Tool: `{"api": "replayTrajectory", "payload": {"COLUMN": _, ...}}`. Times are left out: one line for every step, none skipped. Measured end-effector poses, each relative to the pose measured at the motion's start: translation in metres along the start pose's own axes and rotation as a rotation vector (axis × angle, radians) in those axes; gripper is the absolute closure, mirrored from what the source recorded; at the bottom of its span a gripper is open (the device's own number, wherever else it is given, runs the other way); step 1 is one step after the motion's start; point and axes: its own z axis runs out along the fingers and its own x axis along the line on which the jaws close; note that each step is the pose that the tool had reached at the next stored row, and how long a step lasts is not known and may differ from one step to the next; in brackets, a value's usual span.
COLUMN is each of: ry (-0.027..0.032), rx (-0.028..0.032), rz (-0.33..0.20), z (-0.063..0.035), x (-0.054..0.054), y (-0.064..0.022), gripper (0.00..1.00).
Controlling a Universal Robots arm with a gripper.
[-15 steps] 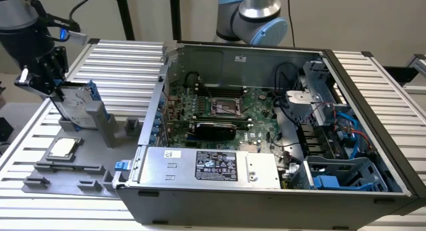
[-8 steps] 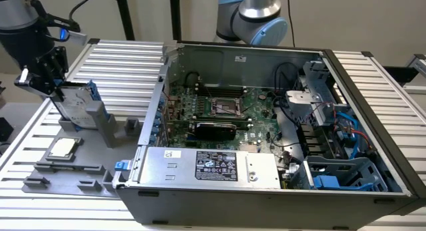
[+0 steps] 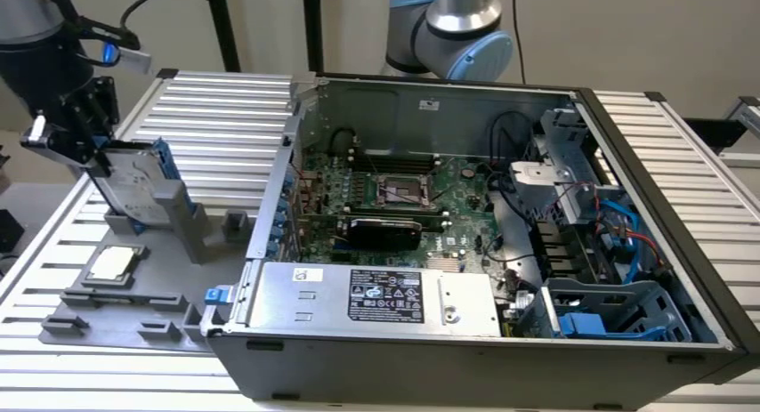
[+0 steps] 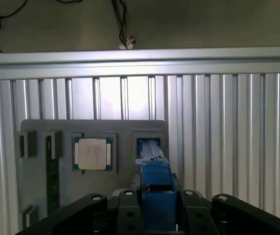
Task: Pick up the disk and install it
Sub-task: 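Pick up the disk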
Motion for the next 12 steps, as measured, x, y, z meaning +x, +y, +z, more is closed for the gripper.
{"api": "replayTrajectory", "payload": {"ry": 0.0000, "rx": 0.0000, "rz": 0.000, "z": -0.0033, "x": 0.000, "y": 0.0000, "gripper": 1.00}}
{"api": "replayTrajectory", "payload": {"ry": 0.0000, "rx": 0.0000, "rz": 0.000, "z": -0.0072, "x": 0.000, "y": 0.0001, "gripper": 1.00}}
{"api": "replayTrajectory", "payload": {"ry": 0.0000, "rx": -0.0001, "rz": 0.000, "z": -0.0111, "x": 0.000, "y": 0.0002, "gripper": 1.00}}
{"api": "replayTrajectory", "payload": {"ry": -0.0001, "rx": 0.0000, "rz": 0.000, "z": -0.0150, "x": 0.000, "y": 0.0002, "gripper": 1.00}}
{"api": "replayTrajectory", "payload": {"ry": -0.0002, "rx": 0.0001, "rz": -0.001, "z": -0.0196, "x": 0.000, "y": 0.0002, "gripper": 1.00}}
{"api": "replayTrajectory", "payload": {"ry": -0.0002, "rx": -0.0001, "rz": -0.001, "z": -0.0238, "x": 0.000, "y": 0.0002, "gripper": 1.00}}
{"api": "replayTrajectory", "payload": {"ry": -0.0005, "rx": 0.0001, "rz": -0.001, "z": -0.0284, "x": 0.000, "y": 0.0001, "gripper": 1.00}}
{"api": "replayTrajectory", "payload": {"ry": -0.0005, "rx": 0.0000, "rz": -0.001, "z": -0.0331, "x": 0.000, "y": 0.0000, "gripper": 1.00}}
{"api": "replayTrajectory", "payload": {"ry": -0.0007, "rx": -0.0001, "rz": -0.001, "z": -0.0377, "x": 0.000, "y": -0.0001, "gripper": 1.00}}
{"api": "replayTrajectory", "payload": {"ry": -0.0009, "rx": 0.0000, "rz": -0.001, "z": -0.0423, "x": 0.000, "y": -0.0004, "gripper": 1.00}}
{"api": "replayTrajectory", "payload": {"ry": -0.0010, "rx": -0.0001, "rz": -0.002, "z": -0.0468, "x": 0.000, "y": -0.0006, "gripper": 1.00}}
{"api": "replayTrajectory", "payload": {"ry": -0.0012, "rx": 0.0000, "rz": -0.002, "z": -0.0511, "x": 0.000, "y": -0.0009, "gripper": 1.00}}
